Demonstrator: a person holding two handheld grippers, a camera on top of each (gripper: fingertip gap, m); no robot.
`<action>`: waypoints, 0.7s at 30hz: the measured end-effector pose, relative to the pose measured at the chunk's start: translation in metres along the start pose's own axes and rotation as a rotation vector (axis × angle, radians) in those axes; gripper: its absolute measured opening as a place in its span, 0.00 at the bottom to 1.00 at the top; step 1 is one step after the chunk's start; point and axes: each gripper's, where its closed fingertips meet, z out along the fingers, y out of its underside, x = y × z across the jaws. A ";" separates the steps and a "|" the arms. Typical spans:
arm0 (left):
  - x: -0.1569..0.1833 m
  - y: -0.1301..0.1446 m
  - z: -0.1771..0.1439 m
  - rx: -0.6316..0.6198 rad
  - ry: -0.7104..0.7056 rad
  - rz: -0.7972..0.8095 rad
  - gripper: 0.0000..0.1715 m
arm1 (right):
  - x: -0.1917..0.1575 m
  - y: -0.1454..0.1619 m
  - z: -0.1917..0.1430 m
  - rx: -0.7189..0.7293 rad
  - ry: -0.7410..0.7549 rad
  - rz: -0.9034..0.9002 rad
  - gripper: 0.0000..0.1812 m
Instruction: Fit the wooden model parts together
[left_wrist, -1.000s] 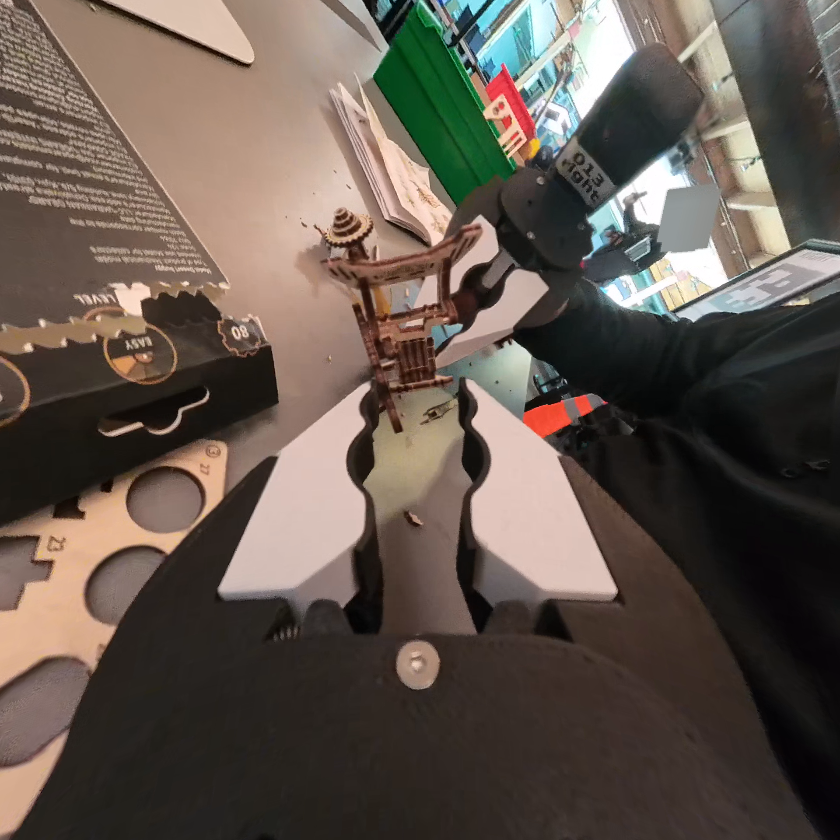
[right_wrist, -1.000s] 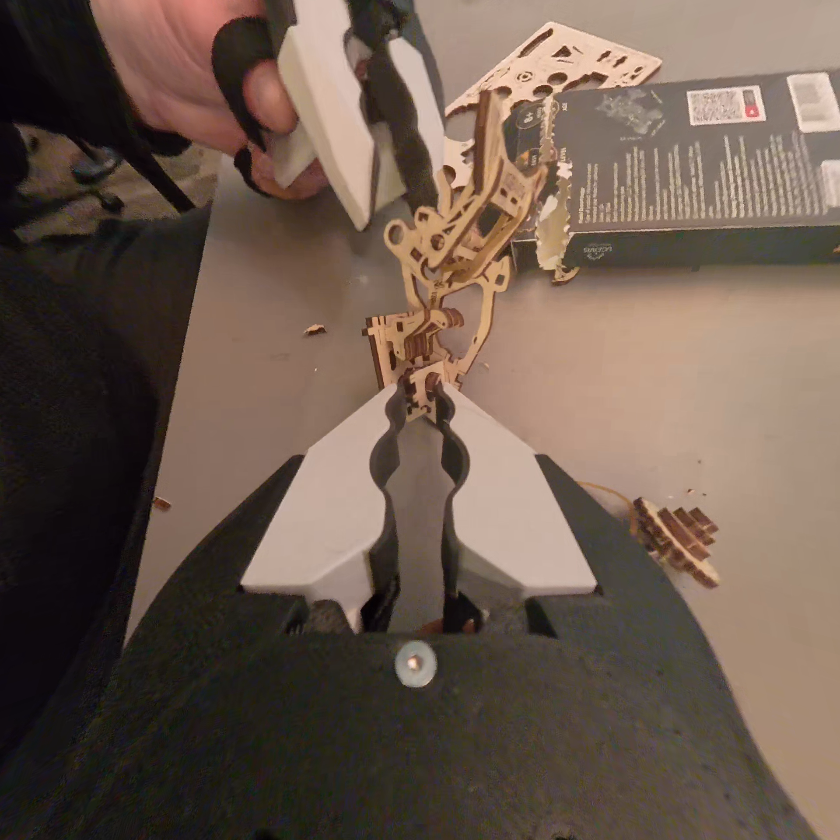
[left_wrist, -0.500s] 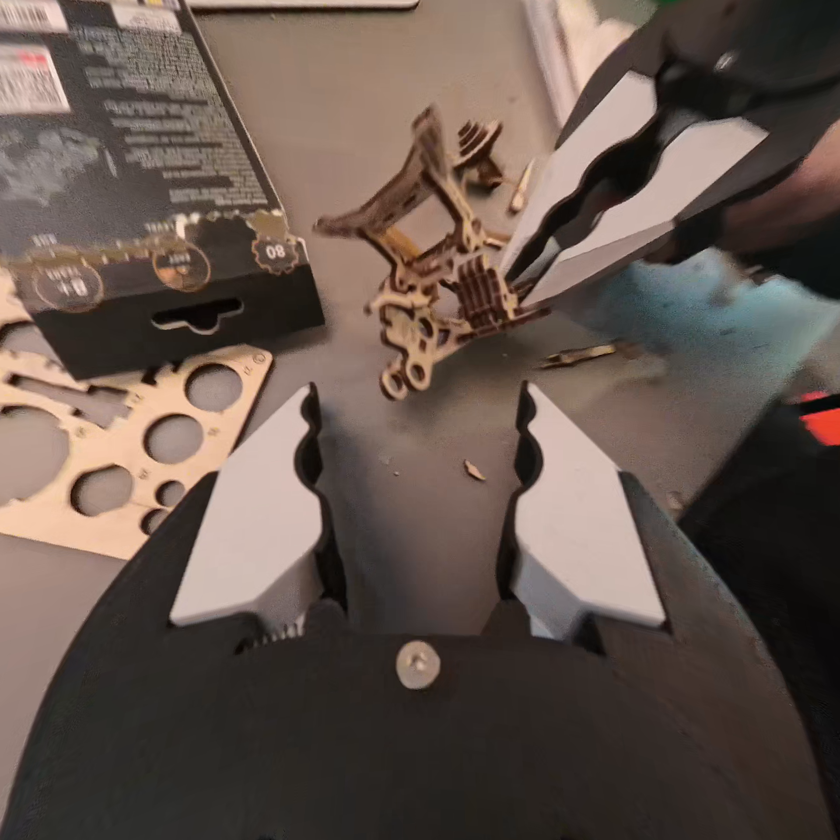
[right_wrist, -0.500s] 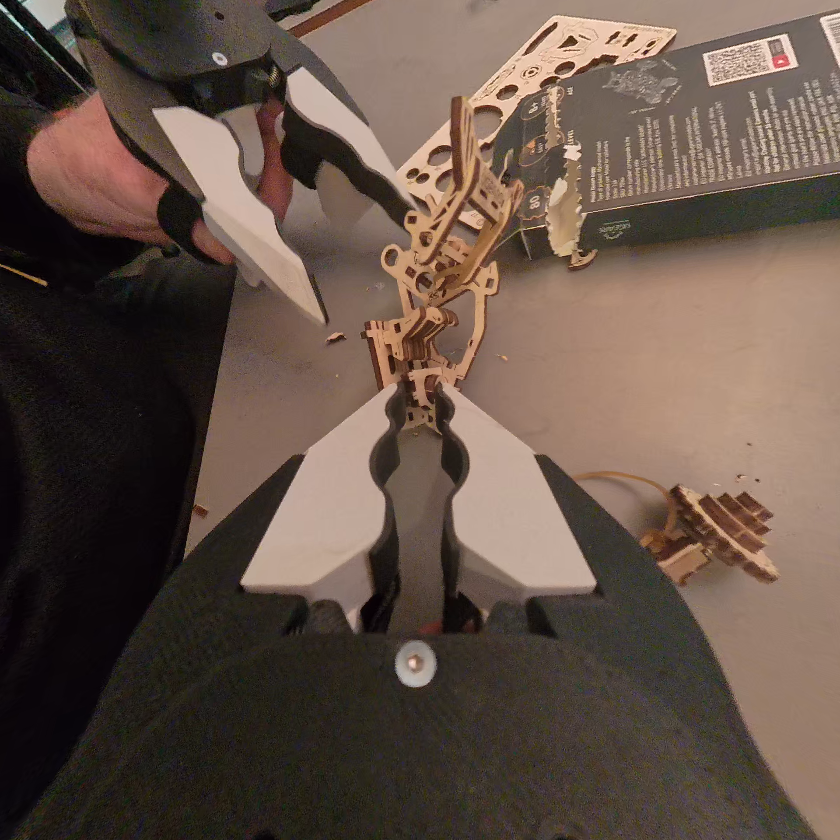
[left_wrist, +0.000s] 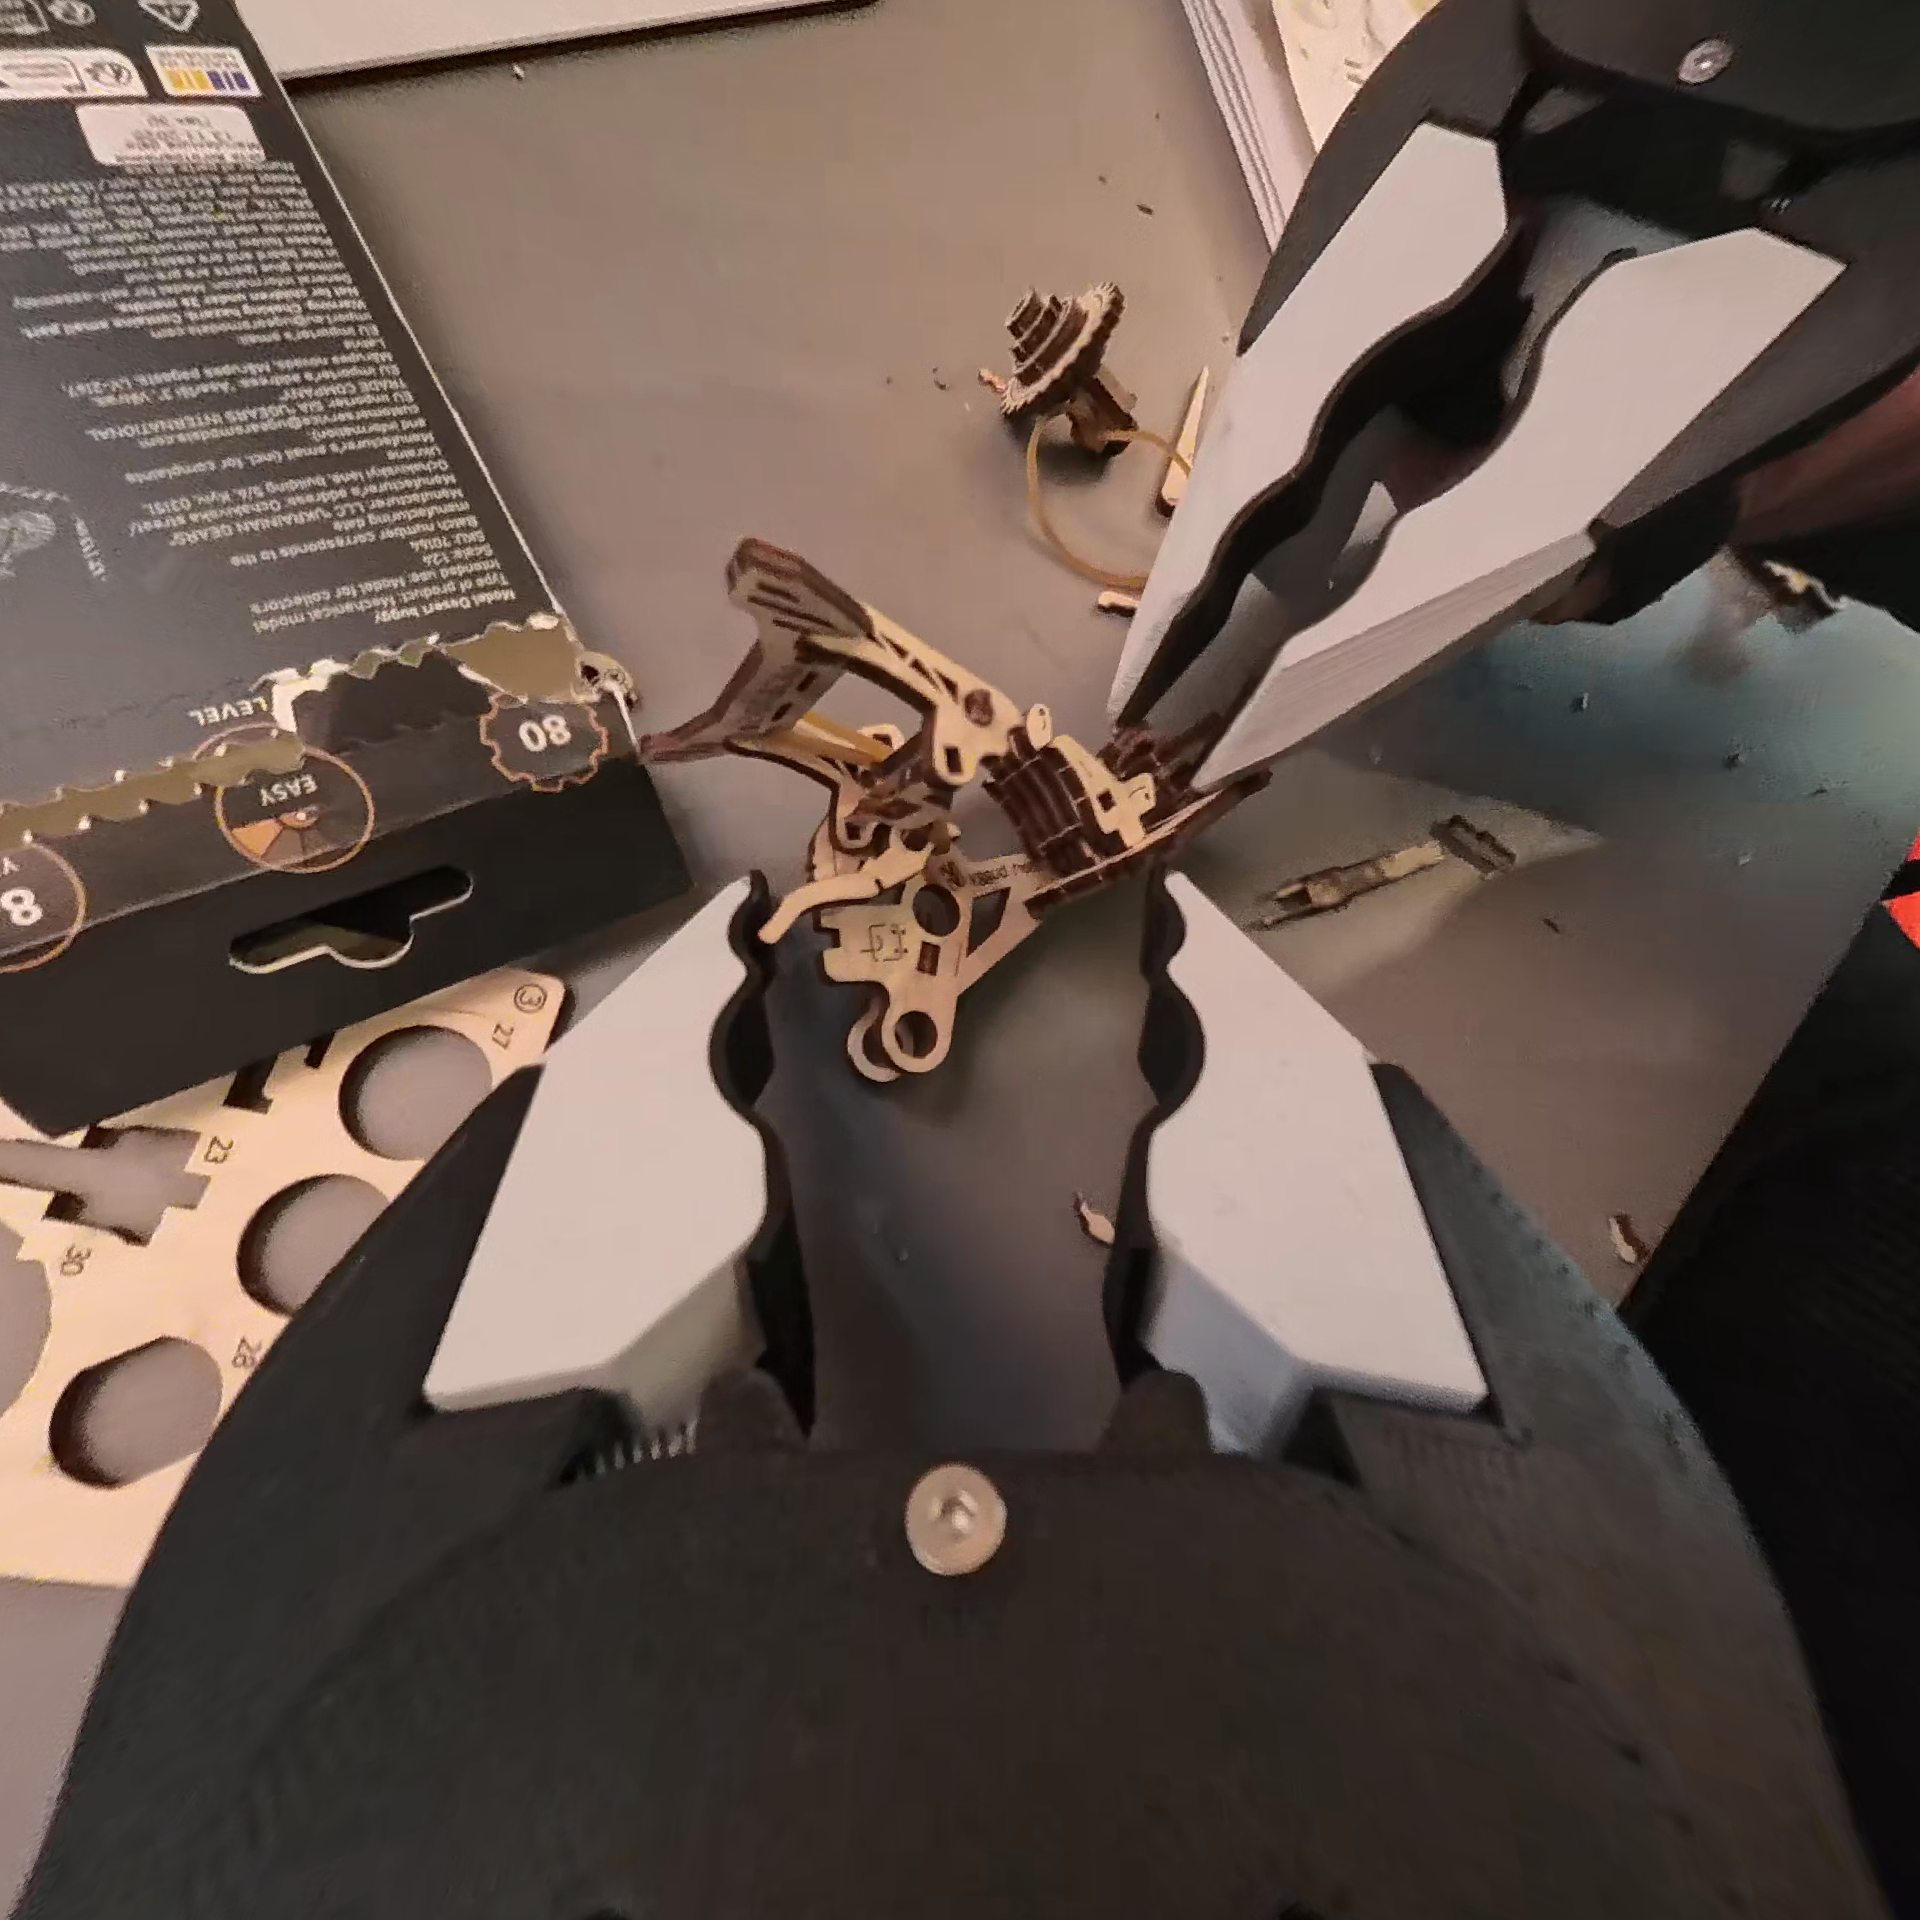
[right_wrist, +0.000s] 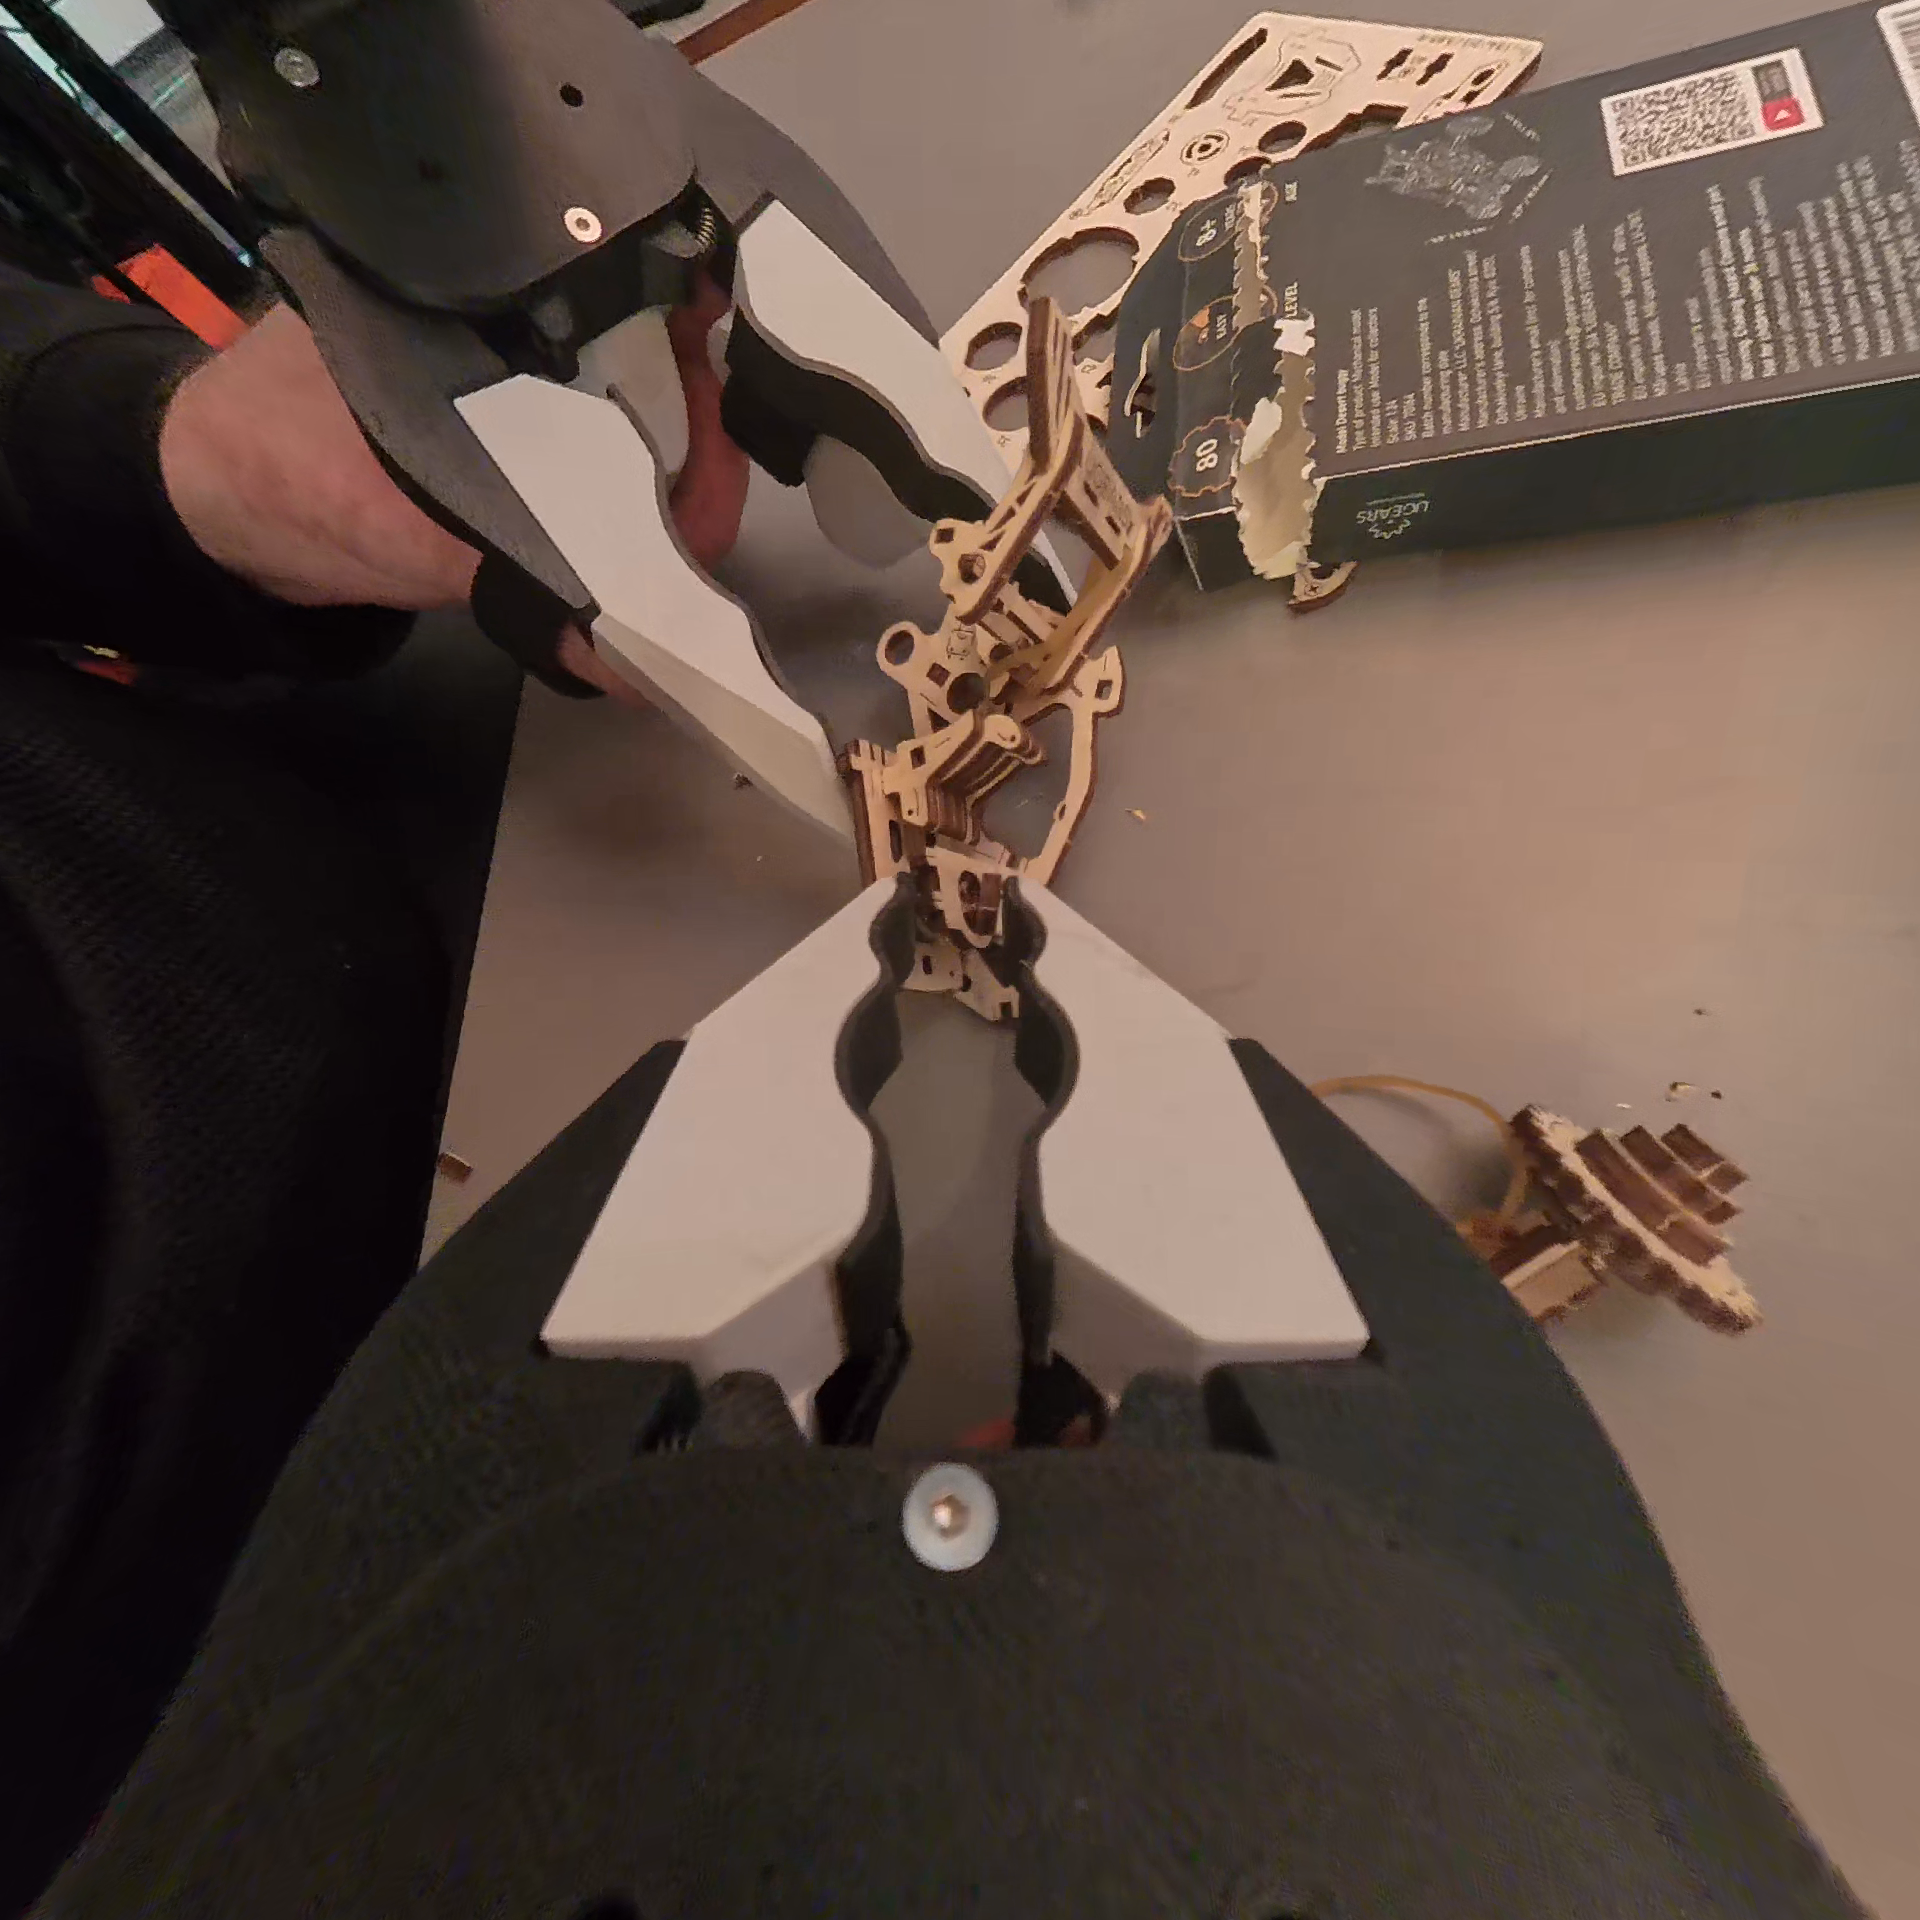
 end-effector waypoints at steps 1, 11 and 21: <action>0.000 0.000 0.001 0.001 0.003 0.000 0.40 | 0.000 0.000 0.000 -0.002 -0.006 0.000 0.07; 0.001 0.000 0.002 -0.014 0.068 0.001 0.29 | -0.002 0.001 -0.010 -0.014 -0.027 -0.068 0.16; 0.002 -0.001 0.005 -0.019 0.075 0.011 0.30 | 0.006 0.013 -0.010 -0.035 0.075 -0.135 0.07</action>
